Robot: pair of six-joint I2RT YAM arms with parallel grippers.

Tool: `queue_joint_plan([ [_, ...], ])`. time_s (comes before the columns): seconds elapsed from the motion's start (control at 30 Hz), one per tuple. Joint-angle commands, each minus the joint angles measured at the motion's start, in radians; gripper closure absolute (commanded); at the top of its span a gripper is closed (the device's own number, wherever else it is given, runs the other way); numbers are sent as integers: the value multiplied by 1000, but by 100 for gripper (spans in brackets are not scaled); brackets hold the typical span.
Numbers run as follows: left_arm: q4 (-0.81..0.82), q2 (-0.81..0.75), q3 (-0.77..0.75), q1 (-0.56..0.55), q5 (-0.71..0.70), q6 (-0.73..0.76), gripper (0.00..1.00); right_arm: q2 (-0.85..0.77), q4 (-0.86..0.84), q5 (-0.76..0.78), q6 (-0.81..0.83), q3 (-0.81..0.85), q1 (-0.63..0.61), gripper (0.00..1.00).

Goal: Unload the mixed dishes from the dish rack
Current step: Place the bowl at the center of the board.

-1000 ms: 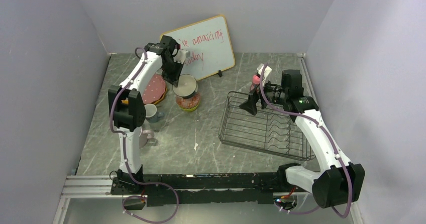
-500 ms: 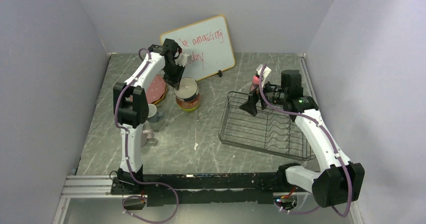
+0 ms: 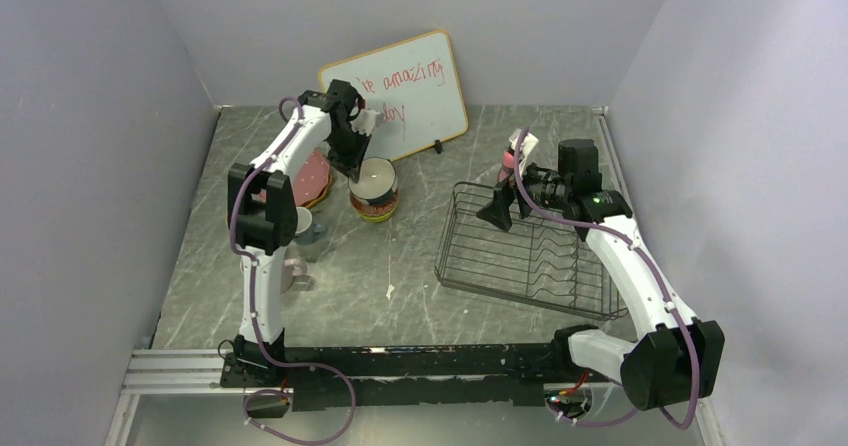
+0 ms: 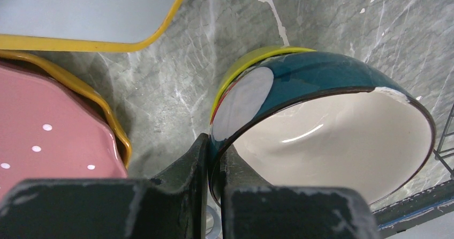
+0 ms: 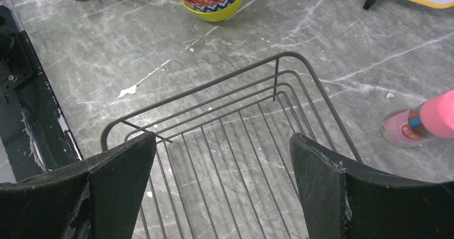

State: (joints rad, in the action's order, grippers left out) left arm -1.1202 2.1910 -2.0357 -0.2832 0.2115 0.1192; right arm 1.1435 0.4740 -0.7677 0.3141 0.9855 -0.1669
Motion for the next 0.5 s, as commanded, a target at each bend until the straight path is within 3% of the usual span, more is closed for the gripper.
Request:
queue_joint_plan([
  [0.0, 2, -14, 1, -20, 24, 11, 97, -2, 0, -30, 26, 1, 2, 1],
  [0.47, -13, -3, 12, -35, -32, 29, 91, 9, 14, -36, 31, 7, 2, 1],
])
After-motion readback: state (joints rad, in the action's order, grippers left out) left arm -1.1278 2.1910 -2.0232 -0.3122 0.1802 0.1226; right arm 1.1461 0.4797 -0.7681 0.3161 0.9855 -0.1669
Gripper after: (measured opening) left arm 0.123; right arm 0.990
